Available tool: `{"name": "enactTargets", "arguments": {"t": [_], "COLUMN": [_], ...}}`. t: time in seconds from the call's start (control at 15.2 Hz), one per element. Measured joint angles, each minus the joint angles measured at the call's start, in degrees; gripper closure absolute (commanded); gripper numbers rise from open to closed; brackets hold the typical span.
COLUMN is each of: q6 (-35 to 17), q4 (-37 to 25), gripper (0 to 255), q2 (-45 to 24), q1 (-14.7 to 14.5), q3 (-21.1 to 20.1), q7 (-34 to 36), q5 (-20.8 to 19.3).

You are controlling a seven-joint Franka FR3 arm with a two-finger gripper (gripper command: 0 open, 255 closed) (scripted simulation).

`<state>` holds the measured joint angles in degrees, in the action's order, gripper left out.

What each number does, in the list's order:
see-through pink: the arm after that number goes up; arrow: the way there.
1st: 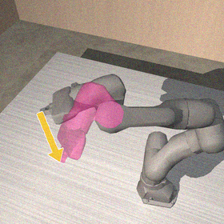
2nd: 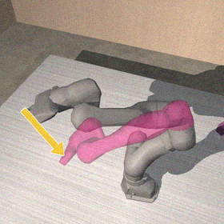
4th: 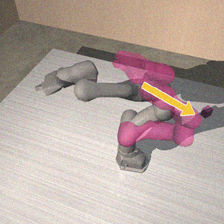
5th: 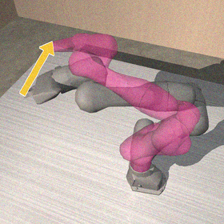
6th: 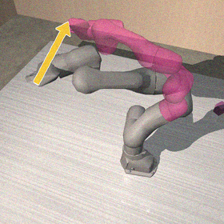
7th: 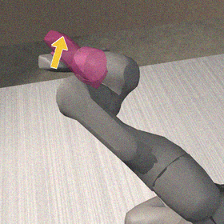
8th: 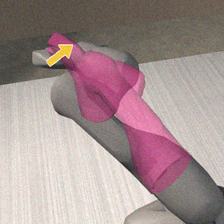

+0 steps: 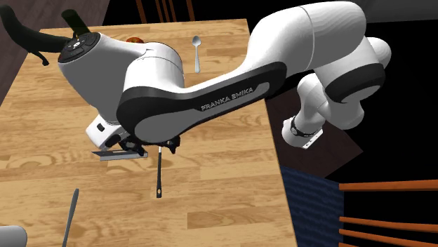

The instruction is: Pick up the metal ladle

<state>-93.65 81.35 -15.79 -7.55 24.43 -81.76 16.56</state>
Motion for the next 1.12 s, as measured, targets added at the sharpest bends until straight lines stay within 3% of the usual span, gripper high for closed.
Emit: {"name": "enactTargets", "arguments": {"t": [0.4,0.46,1.12], "q6": [-3.95,-4.31,-4.64], "q4": [3.63,4.09,4.5], "gripper": [0,255,255], "q2": [-0.5,-0.35,-0.24], "q1": [-0.14,-0.24,-0.32], "q3": [-0.17,-0.19,-0.21], "q7": [-1.37,-1.35,-1.36], "q5": [0.31,0.26,0.24]}}
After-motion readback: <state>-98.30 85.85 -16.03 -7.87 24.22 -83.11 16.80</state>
